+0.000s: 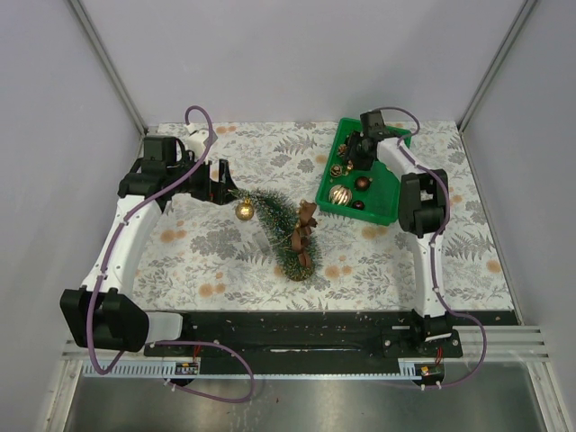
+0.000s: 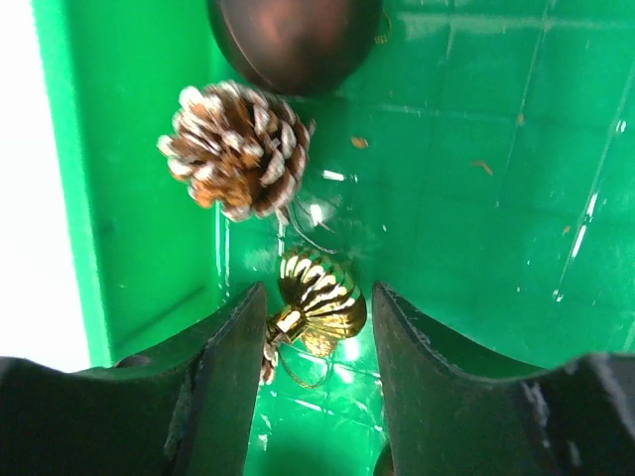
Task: Decorate the small christmas tree
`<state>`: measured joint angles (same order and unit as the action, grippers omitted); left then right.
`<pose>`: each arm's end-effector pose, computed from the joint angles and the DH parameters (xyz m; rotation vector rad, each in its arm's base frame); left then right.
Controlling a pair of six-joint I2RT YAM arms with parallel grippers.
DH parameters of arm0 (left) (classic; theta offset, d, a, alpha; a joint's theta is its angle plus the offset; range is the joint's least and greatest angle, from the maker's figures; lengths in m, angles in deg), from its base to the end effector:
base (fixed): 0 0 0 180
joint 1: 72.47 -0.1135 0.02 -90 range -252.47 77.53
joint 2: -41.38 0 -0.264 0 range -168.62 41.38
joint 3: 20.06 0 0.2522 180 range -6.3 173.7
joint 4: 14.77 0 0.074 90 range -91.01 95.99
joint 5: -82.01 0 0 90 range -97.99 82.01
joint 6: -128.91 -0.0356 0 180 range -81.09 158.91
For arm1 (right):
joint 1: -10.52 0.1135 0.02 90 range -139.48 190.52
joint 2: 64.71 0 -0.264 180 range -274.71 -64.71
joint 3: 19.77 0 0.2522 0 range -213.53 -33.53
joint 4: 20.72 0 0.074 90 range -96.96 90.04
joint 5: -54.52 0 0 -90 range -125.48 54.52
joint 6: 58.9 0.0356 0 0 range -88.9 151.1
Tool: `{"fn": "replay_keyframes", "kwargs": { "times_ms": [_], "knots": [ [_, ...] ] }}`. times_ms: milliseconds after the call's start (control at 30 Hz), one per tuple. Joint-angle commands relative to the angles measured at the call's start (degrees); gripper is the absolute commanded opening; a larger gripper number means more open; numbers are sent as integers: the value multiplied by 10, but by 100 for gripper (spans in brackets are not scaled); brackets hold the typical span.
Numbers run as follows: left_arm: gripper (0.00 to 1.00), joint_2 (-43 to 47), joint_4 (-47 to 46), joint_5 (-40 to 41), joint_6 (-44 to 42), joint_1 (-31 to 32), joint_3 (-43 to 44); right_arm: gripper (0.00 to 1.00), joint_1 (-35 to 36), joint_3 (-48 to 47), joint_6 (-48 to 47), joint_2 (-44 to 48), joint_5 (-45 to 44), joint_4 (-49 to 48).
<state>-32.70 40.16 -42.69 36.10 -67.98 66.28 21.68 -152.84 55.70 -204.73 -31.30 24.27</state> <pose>0.2675 -0.0413 0.3509 0.4473 2.2094 -0.7120 0.5294 0.1071 0.1664 0.2622 2.4948 0.3527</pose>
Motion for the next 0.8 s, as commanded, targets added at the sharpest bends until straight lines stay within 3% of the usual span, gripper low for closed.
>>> {"fn": "replay_keyframes", "kwargs": {
  "times_ms": [0, 167, 533, 767],
  "knots": [
    [99, -2, -4, -1, -5, -3, -1, 52, 2, 59, 22, 38, 3, -30],
    [99, 3, -4, -1, -6, -3, -6, 36, 0, 93, 21, 77, -15, -49],
    [99, 9, -6, -4, -6, -3, -15, 33, -2, 188, 7, 229, -23, -76],
    [99, 11, -17, -12, -4, -3, -23, 34, -2, 287, 57, 396, 105, -112]
  ]
}}
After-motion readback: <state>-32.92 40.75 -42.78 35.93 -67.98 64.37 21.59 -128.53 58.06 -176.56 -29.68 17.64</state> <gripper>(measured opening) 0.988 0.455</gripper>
